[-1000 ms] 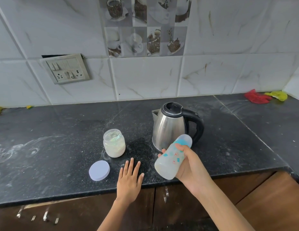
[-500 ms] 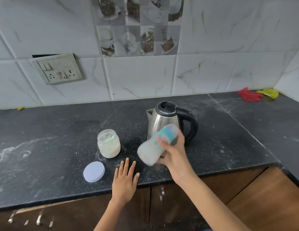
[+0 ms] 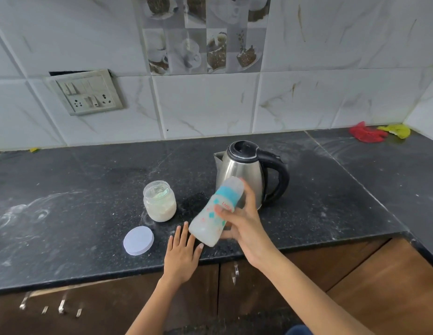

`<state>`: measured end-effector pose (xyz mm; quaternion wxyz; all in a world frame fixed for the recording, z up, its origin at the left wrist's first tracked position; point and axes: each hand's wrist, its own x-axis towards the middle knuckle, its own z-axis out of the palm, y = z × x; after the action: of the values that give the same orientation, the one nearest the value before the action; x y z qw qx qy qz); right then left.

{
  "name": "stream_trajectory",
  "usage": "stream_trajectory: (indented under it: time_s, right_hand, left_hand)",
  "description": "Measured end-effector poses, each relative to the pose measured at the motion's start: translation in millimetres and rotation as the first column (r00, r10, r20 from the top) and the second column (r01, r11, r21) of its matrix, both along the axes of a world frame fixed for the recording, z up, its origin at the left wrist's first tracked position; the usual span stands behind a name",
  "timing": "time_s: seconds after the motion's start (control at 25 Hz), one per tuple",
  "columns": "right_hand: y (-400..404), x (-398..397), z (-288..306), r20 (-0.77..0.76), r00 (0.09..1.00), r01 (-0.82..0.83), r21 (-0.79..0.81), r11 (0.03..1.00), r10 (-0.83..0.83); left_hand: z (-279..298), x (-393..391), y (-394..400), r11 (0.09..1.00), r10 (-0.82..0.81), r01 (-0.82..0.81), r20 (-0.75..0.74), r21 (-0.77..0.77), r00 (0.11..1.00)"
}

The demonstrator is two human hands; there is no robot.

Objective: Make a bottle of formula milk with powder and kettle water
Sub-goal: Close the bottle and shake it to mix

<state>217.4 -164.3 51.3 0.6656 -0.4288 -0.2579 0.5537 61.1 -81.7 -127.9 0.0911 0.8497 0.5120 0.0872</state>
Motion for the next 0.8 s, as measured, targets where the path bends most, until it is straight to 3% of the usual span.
stream_trajectory:
  time_s: [0.12, 0.24, 0.4, 0.52, 0.64, 0.8]
  right_hand:
    - [8, 12, 3, -0.173, 0.963, 0.201, -0.045, 0.979, -0.205]
    - [6, 13, 4, -0.001, 1.000, 0.017, -0.044, 0.999, -0.017]
    - [2, 15, 3, -0.115, 0.986, 0.117, -0.013, 0.993, -0.117]
    - [-1, 8, -1, 0.061, 0.995, -0.072, -0.029, 0.997, 0.074]
    - [4, 12, -3, -0.111, 0.988, 0.102, -0.028, 0.994, -0.104]
    - [-1, 9, 2, 0.115, 0.987, -0.101, -0.088, 0.991, 0.111]
  left_hand:
    - [-5, 2, -1, 1.000, -0.029, 0.029, 0.033, -0.009, 0.999]
    - [-4, 0, 0, 1.000, -0.007, 0.006, 0.067, 0.008, 0.998]
    - [-3, 1, 0, 0.999, -0.001, 0.002, 0.020, -0.051, 1.000]
    - [1, 0, 1, 0.998, 0.004, -0.003, 0.014, -0.067, 1.000]
    - [-3, 1, 1, 0.999, -0.001, 0.002, 0.036, -0.043, 0.999]
    - [-1, 0, 0, 0.997, 0.021, -0.023, -0.029, -0.067, 0.999]
